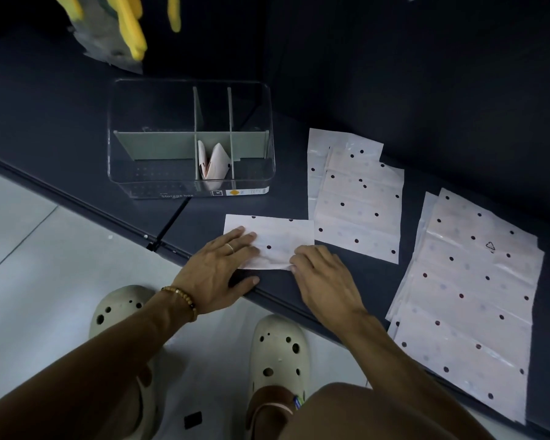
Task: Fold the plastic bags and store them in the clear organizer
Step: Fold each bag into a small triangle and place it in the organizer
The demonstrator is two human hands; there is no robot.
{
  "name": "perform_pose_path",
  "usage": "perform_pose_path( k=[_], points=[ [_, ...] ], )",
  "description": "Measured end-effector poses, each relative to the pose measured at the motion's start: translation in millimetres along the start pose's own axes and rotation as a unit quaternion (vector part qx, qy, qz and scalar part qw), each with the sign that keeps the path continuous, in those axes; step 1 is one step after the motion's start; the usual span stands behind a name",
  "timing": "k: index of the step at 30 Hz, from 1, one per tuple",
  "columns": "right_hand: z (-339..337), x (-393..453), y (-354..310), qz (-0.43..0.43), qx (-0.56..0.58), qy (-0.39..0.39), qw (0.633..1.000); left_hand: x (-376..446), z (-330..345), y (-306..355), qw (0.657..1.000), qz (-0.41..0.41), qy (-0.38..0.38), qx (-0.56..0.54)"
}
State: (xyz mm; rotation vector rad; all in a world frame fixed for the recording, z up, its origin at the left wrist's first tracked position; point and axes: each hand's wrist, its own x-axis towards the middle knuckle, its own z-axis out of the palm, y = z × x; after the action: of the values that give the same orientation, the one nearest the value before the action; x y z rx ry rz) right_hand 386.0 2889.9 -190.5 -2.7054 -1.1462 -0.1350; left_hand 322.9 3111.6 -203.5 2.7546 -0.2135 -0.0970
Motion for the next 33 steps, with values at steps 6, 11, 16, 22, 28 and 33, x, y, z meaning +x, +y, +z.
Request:
perform_pose_path(
  k=[6, 11, 16, 22, 28, 33],
  points=[
    [-11, 9, 3, 0.072, 0.112, -0.057, 0.989, 7, -11, 5, 0.997, -0.047, 0.017, -0.058],
    [-14, 19, 8, 0.23, 0.248, -0.06, 0.939, 4, -22, 11, 0.975, -0.168, 0.062, -0.134],
    [-8, 32, 5, 0.299, 0.228, -0.09, 0.922, 10, -23, 13, 0.943, -0.303, 0.086, -0.106],
    [-4, 45, 2, 0.364, 0.208, -0.099, 0.903, 21, -24, 16, 0.921, -0.375, 0.077, -0.069],
    [-2, 50, 3, 0.385, 0.218, -0.081, 0.893, 18, -24, 9, 0.919, -0.375, 0.098, -0.076],
    [-5, 52, 1, 0.399, 0.205, -0.075, 0.89, 10, -21, -1, 0.996, -0.067, 0.063, 0.012]
  ],
)
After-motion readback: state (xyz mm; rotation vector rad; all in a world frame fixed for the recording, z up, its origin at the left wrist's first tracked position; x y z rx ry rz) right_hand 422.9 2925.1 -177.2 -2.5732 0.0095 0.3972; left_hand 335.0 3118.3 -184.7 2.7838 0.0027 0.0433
